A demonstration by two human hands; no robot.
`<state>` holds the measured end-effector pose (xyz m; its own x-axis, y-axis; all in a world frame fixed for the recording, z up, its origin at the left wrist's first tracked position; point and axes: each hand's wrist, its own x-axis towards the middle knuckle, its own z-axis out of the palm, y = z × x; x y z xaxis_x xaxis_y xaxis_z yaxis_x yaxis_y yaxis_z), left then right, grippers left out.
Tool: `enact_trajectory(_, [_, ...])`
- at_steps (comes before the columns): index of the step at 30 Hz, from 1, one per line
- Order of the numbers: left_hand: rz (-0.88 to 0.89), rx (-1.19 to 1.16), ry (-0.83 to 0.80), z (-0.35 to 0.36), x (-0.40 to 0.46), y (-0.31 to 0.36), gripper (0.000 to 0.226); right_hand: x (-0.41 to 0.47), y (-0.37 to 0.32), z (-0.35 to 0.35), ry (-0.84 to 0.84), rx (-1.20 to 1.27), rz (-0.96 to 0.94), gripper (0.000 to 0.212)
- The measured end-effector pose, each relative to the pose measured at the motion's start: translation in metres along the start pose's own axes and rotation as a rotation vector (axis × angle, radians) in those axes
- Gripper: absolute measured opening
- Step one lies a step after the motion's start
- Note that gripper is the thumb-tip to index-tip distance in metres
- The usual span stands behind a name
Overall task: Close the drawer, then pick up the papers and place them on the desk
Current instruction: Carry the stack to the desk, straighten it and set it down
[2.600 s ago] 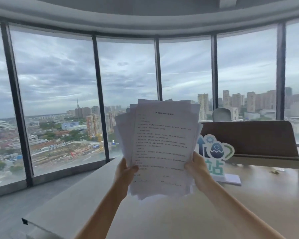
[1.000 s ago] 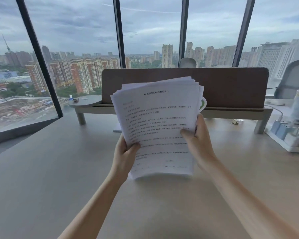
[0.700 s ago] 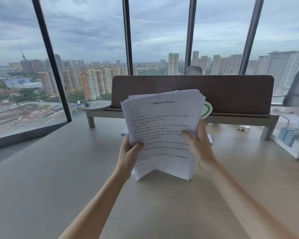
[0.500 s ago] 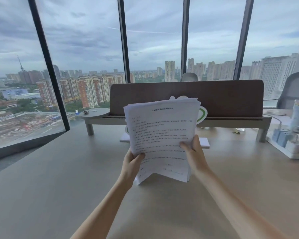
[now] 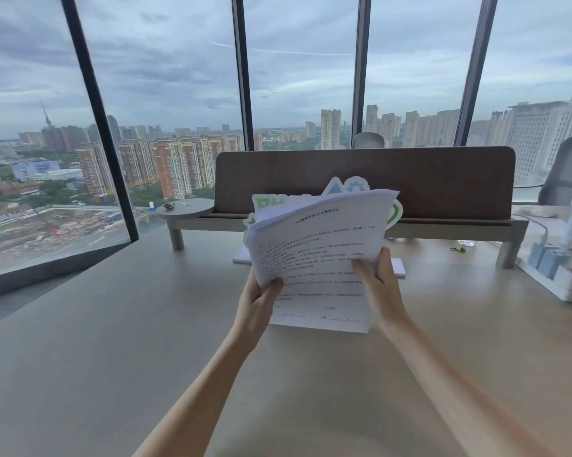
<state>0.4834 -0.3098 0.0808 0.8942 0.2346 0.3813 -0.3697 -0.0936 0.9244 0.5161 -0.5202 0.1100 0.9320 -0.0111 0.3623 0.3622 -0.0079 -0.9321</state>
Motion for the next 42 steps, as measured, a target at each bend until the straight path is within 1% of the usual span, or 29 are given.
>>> enact_trajectory(3, [0.001, 0.082, 0.017, 0.001, 0.005, -0.003, 0.026, 0.001, 0.002, 0.001, 0.023, -0.004, 0.014, 0.013])
enact_trajectory(6, [-0.033, 0.089, 0.069, 0.001, 0.011, -0.001, 0.013, 0.003, -0.002, 0.001, 0.031, -0.021, -0.014, 0.014])
enact_trajectory(9, [-0.081, 0.03, 0.091, 0.004, 0.008, -0.003, 0.02, 0.0, -0.002, 0.003, 0.005, -0.026, -0.033, 0.021])
enact_trajectory(13, [-0.102, -0.006, 0.079, 0.009, 0.005, -0.006, 0.029, -0.003, 0.008, 0.004, 0.023, -0.041, -0.013, 0.016])
enact_trajectory(16, [-0.084, -0.037, 0.101, 0.011, 0.01, 0.001, 0.029, -0.002, 0.009, 0.005, 0.049, -0.04, -0.012, 0.014])
enact_trajectory(19, [-0.068, -0.085, 0.126, 0.009, 0.012, 0.003, 0.021, 0.0, 0.007, 0.004, 0.062, -0.043, -0.039, 0.017])
enact_trajectory(24, [-0.083, -0.014, 0.095, 0.005, 0.0, -0.02, 0.026, -0.008, 0.023, 0.008, 0.001, -0.128, -0.042, 0.028])
enact_trajectory(29, [-0.061, 0.06, 0.121, 0.004, -0.001, -0.023, 0.027, -0.003, 0.027, 0.009, 0.029, -0.102, -0.049, 0.024])
enact_trajectory(34, [-0.112, 0.07, 0.103, 0.006, -0.009, -0.03, 0.022, -0.007, 0.045, 0.012, -0.012, -0.095, 0.028, 0.028])
enact_trajectory(38, [-0.146, 0.091, 0.135, 0.004, -0.007, -0.026, 0.018, -0.001, 0.038, 0.017, -0.05, -0.107, 0.047, 0.032])
enact_trajectory(39, [-0.151, 0.096, 0.15, 0.001, -0.007, -0.025, 0.02, 0.001, 0.035, 0.02, -0.061, -0.116, 0.047, 0.031])
enact_trajectory(42, [-0.164, 0.074, 0.204, -0.014, -0.006, -0.022, 0.02, 0.006, 0.03, 0.032, -0.089, -0.137, 0.039, 0.016])
